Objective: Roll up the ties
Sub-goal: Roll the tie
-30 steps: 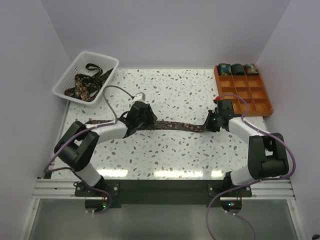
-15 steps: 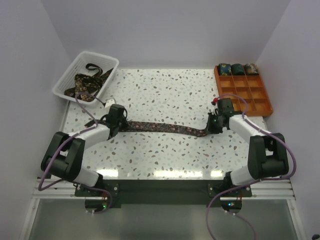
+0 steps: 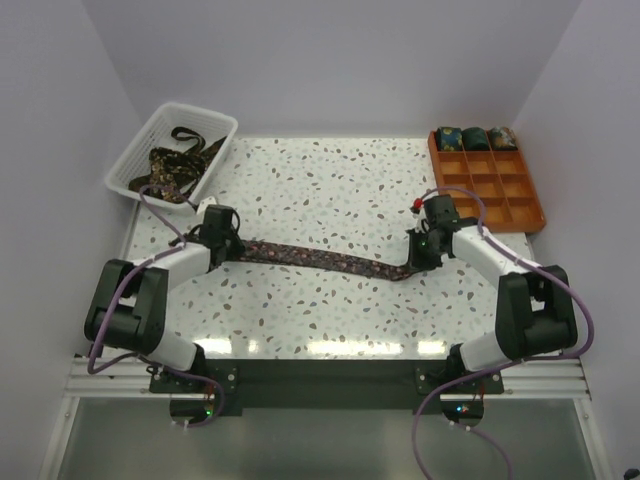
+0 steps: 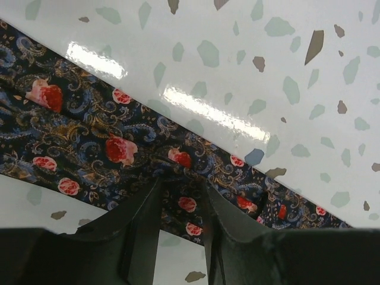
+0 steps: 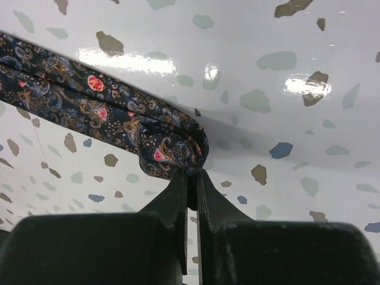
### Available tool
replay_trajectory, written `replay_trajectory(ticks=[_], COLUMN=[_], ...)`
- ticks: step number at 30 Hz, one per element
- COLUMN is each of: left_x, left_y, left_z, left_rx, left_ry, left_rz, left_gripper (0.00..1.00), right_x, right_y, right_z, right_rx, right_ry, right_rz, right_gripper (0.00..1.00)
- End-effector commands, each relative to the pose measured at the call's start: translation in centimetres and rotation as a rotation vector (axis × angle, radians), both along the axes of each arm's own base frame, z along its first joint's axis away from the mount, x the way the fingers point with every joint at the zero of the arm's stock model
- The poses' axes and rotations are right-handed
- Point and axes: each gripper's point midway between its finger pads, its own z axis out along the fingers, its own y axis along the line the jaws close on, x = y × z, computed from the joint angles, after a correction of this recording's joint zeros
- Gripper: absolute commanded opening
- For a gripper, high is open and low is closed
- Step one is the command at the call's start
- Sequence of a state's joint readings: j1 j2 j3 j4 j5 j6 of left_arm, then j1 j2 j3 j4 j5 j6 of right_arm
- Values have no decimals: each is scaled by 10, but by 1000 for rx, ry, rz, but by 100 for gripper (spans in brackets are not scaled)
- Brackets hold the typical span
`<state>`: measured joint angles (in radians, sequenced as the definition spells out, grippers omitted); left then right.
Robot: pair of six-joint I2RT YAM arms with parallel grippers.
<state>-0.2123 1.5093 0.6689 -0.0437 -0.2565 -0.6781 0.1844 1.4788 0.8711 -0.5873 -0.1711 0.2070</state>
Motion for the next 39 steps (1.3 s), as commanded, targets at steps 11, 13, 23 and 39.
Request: replay_trajectory(ticks=[11, 13, 23, 39], left_x=[-13, -8, -8, -30], left_y=[20, 5, -73, -268], left_z=[-1, 14, 73, 74], left_rx=[-36, -72, -196, -525], left_ry=[53, 3, -156, -179], left_rz=[-39, -85, -269, -626], left_gripper=[41, 43, 50, 33], right_x=[16, 17, 19, 13], right_y=[-9, -9, -20, -41], right_z=[28, 29, 27, 22], right_rx=[-139, -147, -265, -481], right_ry=[-85, -82, -57, -23], right_rz=[31, 43, 30, -63], right_gripper=[0, 0, 0, 0])
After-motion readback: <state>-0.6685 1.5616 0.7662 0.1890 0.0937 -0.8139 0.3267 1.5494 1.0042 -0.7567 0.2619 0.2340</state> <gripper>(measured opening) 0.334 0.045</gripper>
